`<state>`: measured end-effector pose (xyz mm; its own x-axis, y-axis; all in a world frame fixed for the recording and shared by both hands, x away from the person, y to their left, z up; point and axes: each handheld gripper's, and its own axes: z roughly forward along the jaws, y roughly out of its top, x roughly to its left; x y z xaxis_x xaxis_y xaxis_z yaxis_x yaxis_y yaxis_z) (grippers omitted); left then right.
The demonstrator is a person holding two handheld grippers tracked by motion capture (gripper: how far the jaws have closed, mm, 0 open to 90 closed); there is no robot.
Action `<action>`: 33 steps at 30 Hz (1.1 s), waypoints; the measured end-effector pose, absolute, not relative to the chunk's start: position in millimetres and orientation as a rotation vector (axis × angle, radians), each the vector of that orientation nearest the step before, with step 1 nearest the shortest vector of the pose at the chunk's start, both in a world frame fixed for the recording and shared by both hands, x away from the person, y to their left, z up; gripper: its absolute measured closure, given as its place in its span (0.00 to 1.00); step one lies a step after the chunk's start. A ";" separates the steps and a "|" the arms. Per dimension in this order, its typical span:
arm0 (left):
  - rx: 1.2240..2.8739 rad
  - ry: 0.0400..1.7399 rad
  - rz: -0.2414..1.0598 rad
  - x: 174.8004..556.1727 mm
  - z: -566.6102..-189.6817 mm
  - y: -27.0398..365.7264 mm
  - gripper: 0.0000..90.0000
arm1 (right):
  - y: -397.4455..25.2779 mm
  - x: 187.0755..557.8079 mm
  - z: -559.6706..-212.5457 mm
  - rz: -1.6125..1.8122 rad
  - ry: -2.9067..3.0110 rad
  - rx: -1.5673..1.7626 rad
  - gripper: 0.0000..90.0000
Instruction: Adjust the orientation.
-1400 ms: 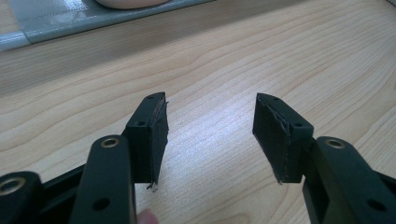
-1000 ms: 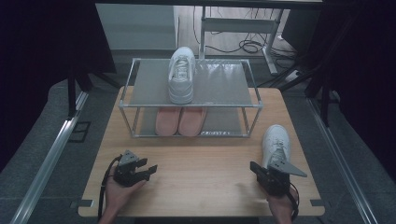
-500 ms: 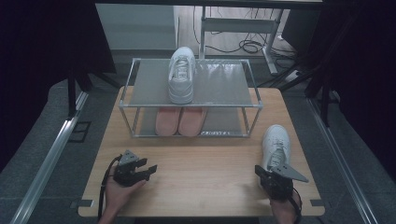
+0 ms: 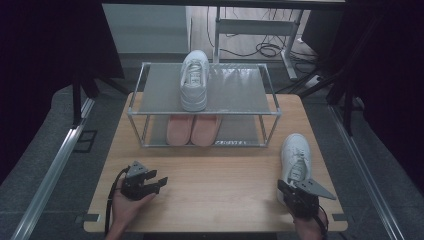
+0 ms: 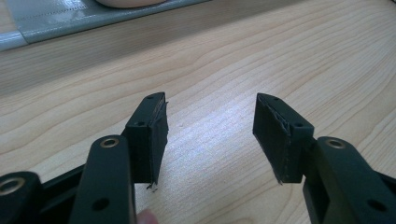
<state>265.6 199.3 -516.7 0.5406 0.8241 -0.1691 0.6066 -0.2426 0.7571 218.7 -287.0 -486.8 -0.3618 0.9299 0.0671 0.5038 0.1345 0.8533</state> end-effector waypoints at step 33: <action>1.959 1.166 0.336 266.1 -517.6 199.1 0.51 | -355.1 187.5 -486.2 1.134 1.815 1.471 1.00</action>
<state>266.1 199.1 -517.6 0.5369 0.8266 -0.1687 0.6100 -0.2422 0.7545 187.5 -355.1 -486.2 -0.2596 0.9609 0.0968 0.5084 0.0508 0.8596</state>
